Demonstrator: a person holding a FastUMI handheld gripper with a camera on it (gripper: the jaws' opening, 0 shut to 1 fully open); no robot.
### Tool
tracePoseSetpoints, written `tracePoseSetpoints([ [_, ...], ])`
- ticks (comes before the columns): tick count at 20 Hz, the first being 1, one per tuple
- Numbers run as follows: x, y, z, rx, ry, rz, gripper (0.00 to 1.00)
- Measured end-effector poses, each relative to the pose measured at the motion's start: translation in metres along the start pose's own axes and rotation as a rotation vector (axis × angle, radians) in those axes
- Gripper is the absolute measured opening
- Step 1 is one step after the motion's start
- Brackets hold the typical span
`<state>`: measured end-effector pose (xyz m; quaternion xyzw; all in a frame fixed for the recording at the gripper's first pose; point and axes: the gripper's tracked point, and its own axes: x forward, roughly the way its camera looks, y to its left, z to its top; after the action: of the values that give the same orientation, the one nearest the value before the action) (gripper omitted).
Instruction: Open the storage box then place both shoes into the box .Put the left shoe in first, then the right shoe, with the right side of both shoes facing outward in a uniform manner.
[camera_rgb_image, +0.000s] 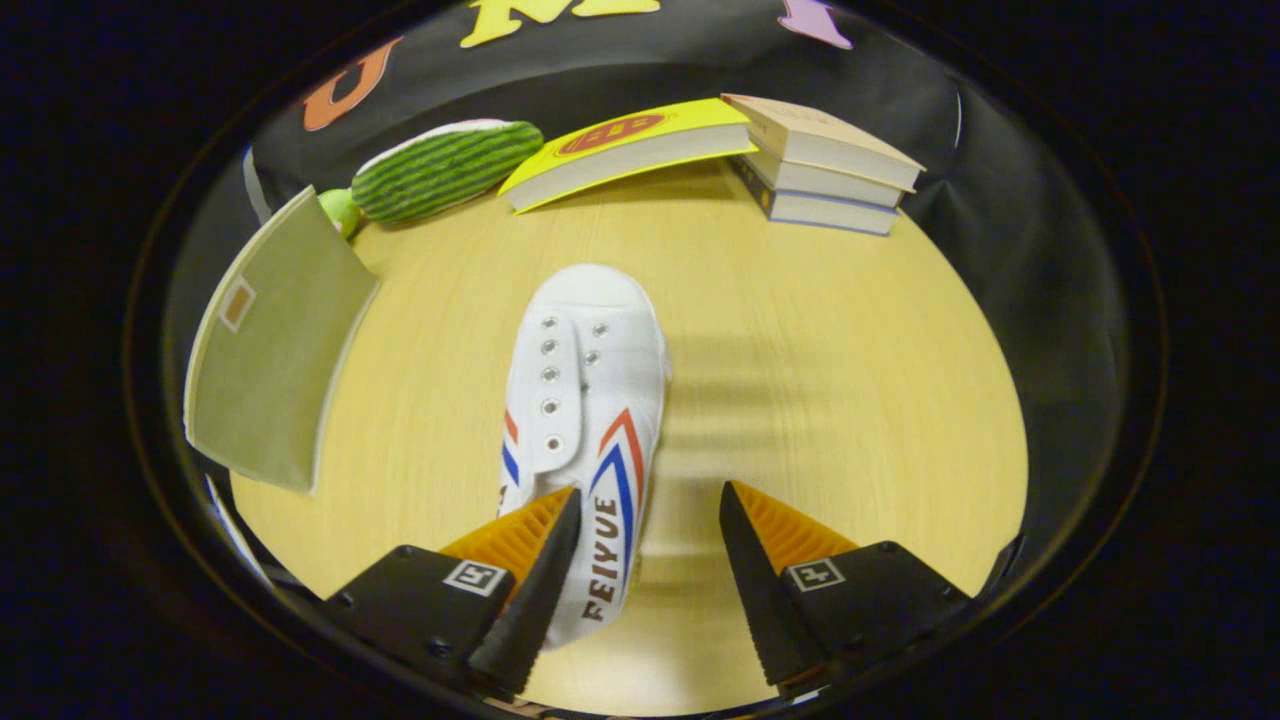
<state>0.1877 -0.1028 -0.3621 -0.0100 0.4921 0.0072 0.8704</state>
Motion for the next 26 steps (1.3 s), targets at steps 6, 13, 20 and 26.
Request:
tracePoseSetpoints([
  [6, -0.017, 0.004, 0.009, 0.233, 0.004, 0.072, 0.07],
  [13, -0.085, 0.025, 0.039, 0.223, -0.098, 0.103, 0.06],
  [20, -0.172, 0.071, 0.069, 0.112, -0.190, 0.109, 0.06],
  [26, -0.214, 0.147, 0.082, 0.139, -0.225, 0.174, 0.06],
])
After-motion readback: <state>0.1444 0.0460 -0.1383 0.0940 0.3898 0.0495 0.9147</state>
